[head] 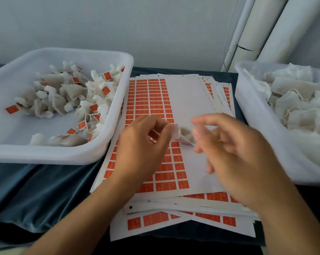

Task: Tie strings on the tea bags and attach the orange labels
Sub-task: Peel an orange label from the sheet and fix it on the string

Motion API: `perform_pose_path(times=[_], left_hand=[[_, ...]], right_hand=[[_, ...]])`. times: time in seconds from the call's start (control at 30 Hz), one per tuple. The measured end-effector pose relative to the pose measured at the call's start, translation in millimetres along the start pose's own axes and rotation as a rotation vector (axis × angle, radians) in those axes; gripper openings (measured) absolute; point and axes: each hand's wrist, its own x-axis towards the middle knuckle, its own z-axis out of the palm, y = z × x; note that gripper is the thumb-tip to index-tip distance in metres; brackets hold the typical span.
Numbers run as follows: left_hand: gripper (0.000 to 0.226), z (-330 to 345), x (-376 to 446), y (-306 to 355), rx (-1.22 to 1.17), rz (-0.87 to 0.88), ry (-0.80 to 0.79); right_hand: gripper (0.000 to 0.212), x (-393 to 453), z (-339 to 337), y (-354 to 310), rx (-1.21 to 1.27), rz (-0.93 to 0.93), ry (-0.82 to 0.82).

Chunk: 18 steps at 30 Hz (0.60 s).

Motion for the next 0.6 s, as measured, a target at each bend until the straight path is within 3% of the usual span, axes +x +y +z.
perform_pose_path(times=[0.13, 0.6], left_hand=[[0.012, 2.2, 12.2, 0.3, 0.106, 0.182, 0.026], [0.018, 15.5, 39.2, -12.3, 0.245, 0.217, 0.098]], right_hand=[[0.029, 65.6, 15.7, 7.0, -0.084, 0.070, -0.178], [0.025, 118.1, 37.1, 48.2, 0.108, 0.089, -0.186]])
